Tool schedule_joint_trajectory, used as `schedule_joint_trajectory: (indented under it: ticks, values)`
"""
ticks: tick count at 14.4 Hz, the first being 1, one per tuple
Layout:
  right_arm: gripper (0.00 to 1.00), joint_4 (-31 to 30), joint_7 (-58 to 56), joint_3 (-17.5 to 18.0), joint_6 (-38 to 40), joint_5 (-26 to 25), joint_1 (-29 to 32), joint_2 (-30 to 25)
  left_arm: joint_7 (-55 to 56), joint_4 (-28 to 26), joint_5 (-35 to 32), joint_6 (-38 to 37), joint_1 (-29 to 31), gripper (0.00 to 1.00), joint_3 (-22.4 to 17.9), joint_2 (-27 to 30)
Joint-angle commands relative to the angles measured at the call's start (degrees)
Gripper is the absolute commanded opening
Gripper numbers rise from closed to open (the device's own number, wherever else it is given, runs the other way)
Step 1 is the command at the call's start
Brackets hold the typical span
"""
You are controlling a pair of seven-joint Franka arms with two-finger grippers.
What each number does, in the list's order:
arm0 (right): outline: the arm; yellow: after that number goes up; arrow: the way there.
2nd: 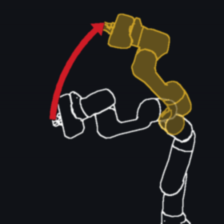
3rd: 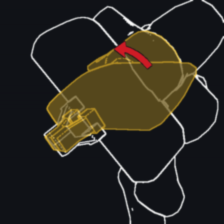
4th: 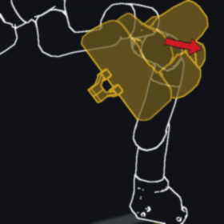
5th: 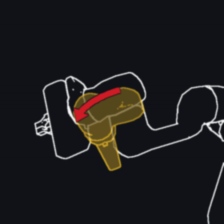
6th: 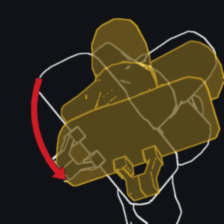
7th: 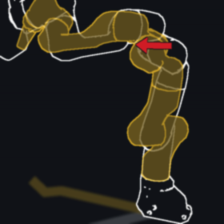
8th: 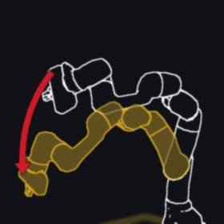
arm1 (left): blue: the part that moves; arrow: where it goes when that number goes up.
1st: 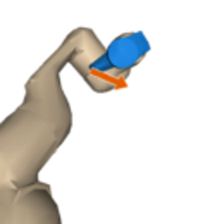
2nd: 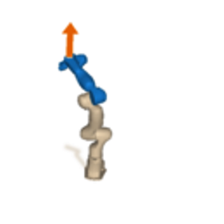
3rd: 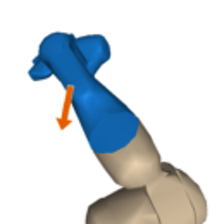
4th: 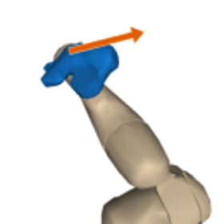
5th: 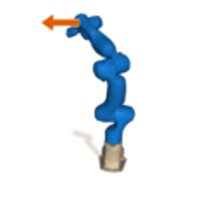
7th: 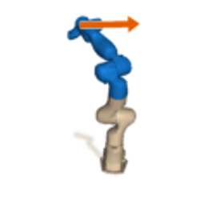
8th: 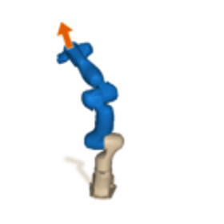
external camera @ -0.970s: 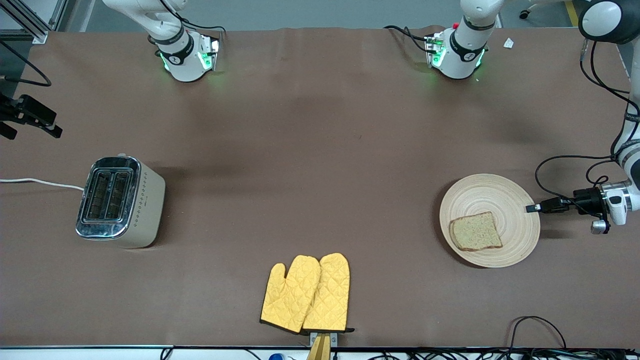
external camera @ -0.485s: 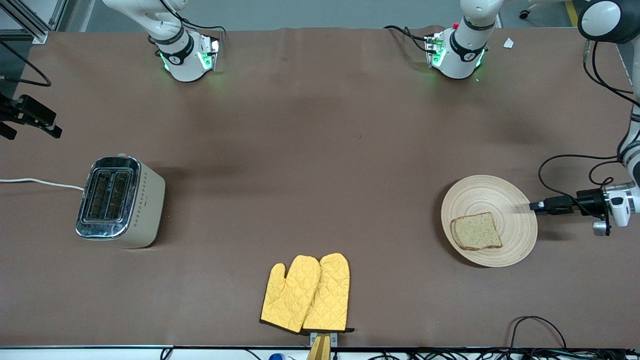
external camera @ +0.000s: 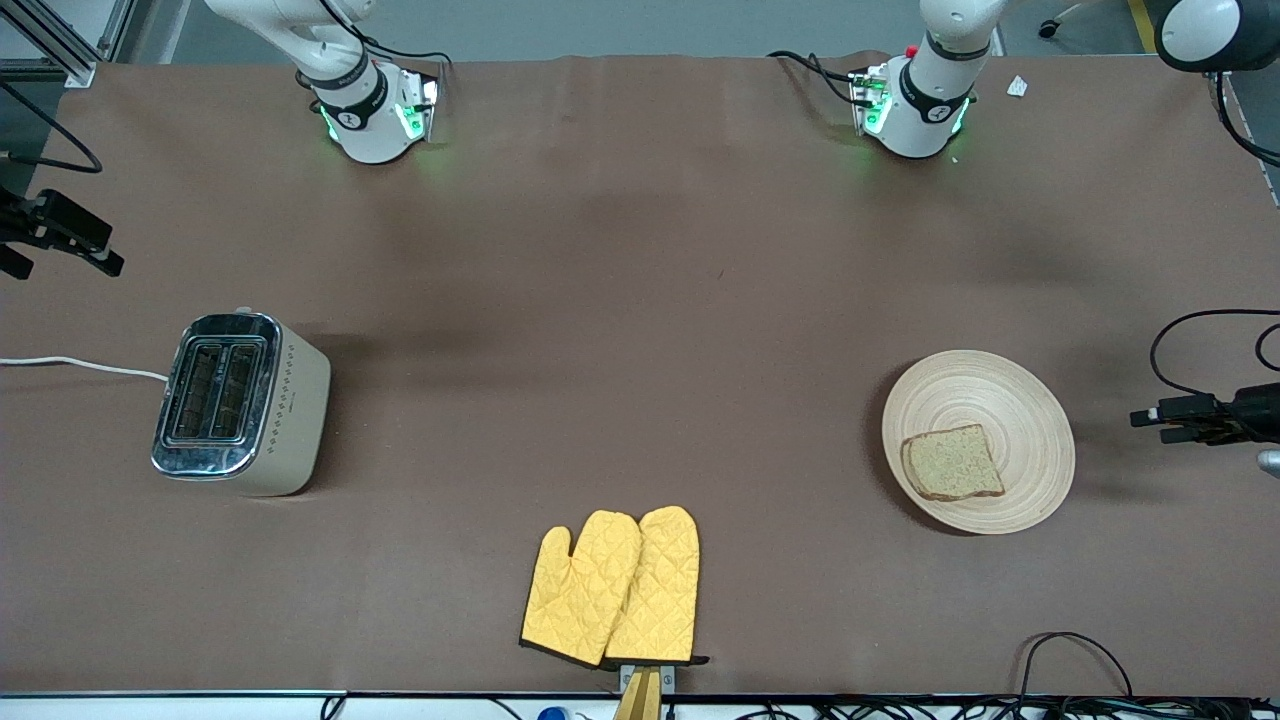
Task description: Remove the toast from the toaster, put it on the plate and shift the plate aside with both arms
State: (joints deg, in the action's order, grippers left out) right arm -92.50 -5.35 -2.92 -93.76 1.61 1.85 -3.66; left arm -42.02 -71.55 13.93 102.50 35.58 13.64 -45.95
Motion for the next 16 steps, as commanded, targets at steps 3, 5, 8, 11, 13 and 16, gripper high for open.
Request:
schedule_joint_trajectory:
  ticks: [3,5,8,11,13,16]
  values:
    - [1.0,0.31,0.17,0.11,-0.02,-0.99,-0.09,-0.21,17.9,-1.23,-11.98,0.51,-9.46,1.0,0.51,12.98]
    - [1.0,0.31,0.17,0.11,-0.11,-0.99,-0.09,-0.21,23.62,-1.66,-13.39,0.07,-14.46,1.0,0.34,17.1]
    - [1.0,0.31,0.17,0.11,-0.02,-0.99,-0.09,-0.21,31.97,-1.66,-14.54,-4.23,-18.52,1.0,0.6,20.72]
    - [1.0,0.31,0.25,0.11,-0.02,-0.99,-0.09,-0.21,37.17,-1.66,-14.54,-8.62,-21.6,1.0,0.6,24.93]
    - [1.0,0.31,0.25,0.11,-0.11,-0.99,-0.09,-0.21,39.9,-1.49,-14.54,-11.52,-22.66,1.0,0.95,27.05]
    - [1.0,0.31,0.25,0.11,-0.02,-0.99,-0.09,-0.21,40.7,-1.49,-14.37,-13.29,-23.63,1.0,1.22,29.78]
